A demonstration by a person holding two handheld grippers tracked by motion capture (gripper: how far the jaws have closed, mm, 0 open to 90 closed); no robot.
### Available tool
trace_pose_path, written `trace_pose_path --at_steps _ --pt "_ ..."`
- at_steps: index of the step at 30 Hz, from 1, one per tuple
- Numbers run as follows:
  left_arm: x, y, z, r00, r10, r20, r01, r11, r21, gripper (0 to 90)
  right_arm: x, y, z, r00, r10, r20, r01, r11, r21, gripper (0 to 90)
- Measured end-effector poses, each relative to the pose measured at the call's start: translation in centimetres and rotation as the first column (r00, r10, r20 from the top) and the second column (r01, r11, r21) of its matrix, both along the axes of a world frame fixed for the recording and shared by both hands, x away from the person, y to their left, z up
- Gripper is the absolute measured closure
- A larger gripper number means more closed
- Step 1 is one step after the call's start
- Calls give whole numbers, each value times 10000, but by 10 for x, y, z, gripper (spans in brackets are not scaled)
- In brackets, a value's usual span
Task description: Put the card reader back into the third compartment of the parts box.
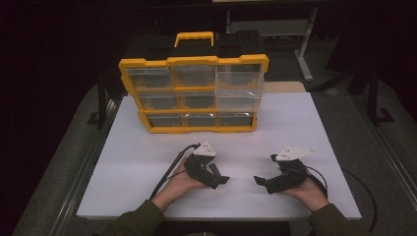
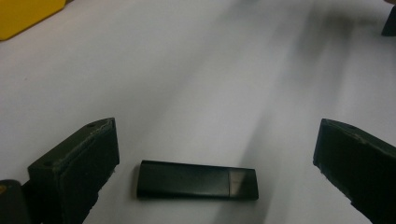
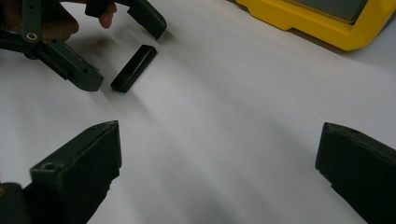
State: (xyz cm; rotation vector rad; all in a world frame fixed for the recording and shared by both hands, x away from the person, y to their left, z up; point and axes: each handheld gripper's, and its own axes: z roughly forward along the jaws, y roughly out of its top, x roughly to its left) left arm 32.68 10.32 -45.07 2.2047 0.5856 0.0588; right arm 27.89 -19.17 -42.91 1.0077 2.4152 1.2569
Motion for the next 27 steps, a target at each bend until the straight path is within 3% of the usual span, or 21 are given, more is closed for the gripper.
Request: trace_pose_path --at_steps 12,27 --pt "-3 -3 -5 9999 -97 126 90 9983 583 6 0 0 0 10000 27 -7 -27 10000 -2 0" --pt "-5 -3 -5 9988 -48 495 -6 9942 1075 107 0 0 0 10000 55 -12 -55 10000 -6 0"
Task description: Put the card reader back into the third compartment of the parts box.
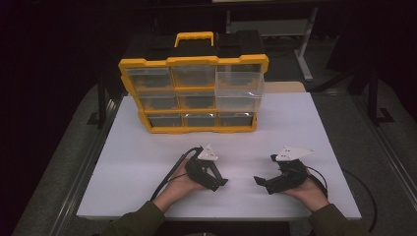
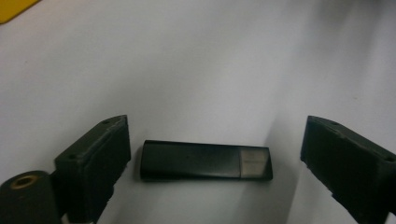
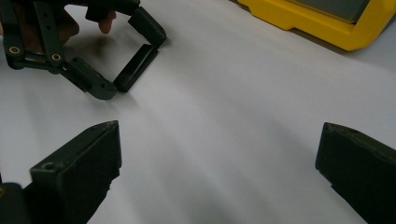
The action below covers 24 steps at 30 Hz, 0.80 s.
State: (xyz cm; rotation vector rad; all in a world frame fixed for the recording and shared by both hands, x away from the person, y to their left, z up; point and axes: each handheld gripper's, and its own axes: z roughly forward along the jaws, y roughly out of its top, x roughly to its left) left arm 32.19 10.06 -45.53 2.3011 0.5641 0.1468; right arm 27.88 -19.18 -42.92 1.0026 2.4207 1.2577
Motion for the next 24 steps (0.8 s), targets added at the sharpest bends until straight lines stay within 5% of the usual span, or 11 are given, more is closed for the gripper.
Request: trace_pose_path --at_steps 10,24 --pt "-4 0 1 9986 -66 524 40 9988 497 187 0 0 0 10000 -7 9 7 10000 14 0" --pt "-4 2 3 9984 -104 561 74 9985 534 302 0 0 0 10000 -17 3 17 10000 3 0"
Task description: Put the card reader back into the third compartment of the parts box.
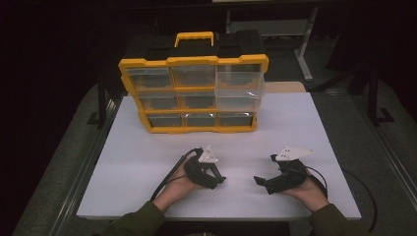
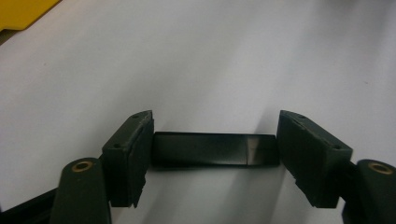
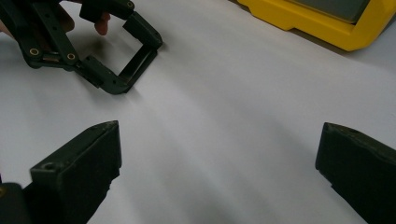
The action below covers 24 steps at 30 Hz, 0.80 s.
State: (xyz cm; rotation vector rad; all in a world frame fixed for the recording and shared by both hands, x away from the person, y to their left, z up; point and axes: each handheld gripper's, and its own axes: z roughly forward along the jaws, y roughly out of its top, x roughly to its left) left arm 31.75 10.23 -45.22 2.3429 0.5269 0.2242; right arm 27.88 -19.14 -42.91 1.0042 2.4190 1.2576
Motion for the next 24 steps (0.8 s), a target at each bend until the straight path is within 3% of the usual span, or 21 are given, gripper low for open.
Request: trace_pose_path --at_steps 24 --pt "1 1 1 10000 -95 -30 95 10000 25 307 0 0 1 10000 -8 29 8 10000 66 0"
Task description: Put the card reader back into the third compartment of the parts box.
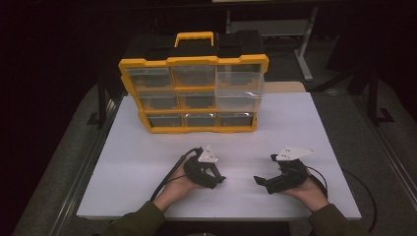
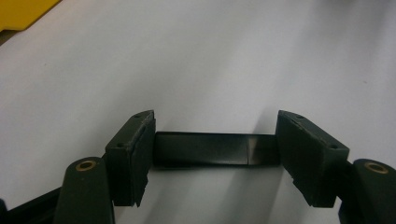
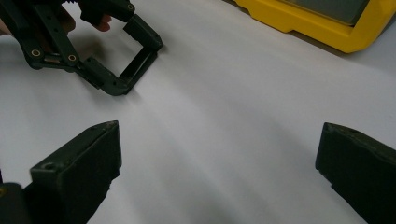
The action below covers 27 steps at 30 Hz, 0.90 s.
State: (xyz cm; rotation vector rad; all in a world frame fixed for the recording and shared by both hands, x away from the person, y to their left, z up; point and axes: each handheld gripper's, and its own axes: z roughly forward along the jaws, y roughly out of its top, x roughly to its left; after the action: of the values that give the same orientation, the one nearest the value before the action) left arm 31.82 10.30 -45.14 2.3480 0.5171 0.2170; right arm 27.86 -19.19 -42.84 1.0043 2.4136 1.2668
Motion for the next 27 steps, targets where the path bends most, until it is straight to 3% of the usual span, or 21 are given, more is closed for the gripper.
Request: trace_pose_path --at_steps 16,27 --pt "2 6 7 9997 -236 -18 236 9997 -79 307 0 0 0 10000 -14 -2 14 10000 14 0" --pt "7 18 19 9991 -349 -228 339 9985 -430 307 0 0 0 10000 11 -12 -11 10000 -3 0"
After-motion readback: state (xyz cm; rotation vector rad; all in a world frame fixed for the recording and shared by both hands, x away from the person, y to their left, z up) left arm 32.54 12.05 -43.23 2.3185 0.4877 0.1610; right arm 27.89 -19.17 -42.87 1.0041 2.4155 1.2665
